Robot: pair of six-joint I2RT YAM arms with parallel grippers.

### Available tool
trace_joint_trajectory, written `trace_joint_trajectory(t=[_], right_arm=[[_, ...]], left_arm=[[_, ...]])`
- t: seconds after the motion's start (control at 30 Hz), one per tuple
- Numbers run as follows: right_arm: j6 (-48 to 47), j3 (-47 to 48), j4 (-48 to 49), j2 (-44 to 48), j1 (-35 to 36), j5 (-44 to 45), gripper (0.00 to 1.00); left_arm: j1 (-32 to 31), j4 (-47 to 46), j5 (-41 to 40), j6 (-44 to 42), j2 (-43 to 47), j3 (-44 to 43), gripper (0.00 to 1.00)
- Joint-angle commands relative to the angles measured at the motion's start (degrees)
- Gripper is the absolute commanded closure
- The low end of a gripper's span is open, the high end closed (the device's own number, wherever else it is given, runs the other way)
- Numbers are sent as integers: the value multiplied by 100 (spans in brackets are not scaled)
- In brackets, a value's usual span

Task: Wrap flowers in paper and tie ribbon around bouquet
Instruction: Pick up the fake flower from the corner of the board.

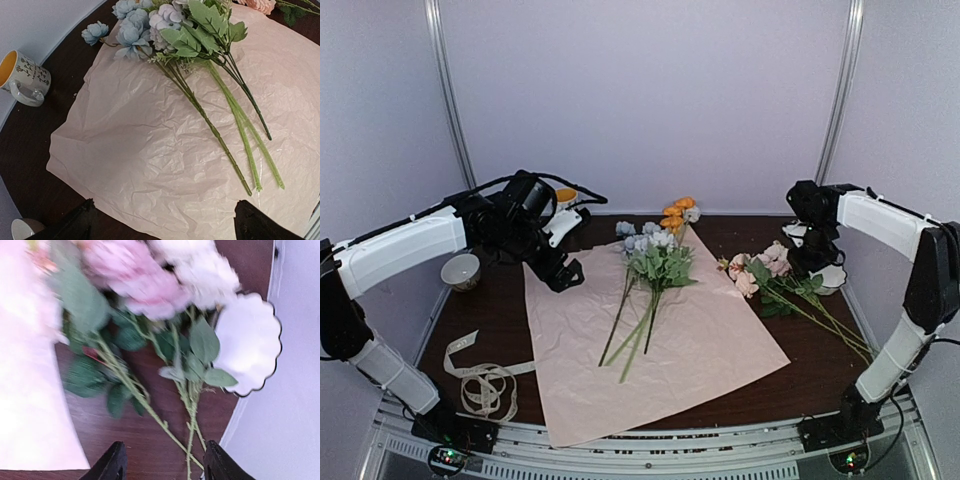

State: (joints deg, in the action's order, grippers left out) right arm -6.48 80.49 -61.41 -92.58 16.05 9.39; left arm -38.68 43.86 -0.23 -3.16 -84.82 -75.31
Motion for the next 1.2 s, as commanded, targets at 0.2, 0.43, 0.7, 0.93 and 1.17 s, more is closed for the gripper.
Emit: trace_joint_trajectory(t=[0.2,0.43,0.7,0.93,1.17], right_arm=[[-276,-1481,942,-298,-1655,173,48],[-331,-1757,1202,-778,-1831,296,63],[-362,-1946,1263,-1005,-1878,462,83],[-320,-2047,1201,-743,-1766,401,100],[-238,-1759,772,-55,-1342,649,100]], left_arm=[[14,-53,-4,-79,40,-10,2],[18,-52,-48,-86,25,-1,2],[18,-48,-56,-91,-8,3,2],[16,-52,-54,-97,-14,8,2],[18,-53,-17,-96,-43,1,2]])
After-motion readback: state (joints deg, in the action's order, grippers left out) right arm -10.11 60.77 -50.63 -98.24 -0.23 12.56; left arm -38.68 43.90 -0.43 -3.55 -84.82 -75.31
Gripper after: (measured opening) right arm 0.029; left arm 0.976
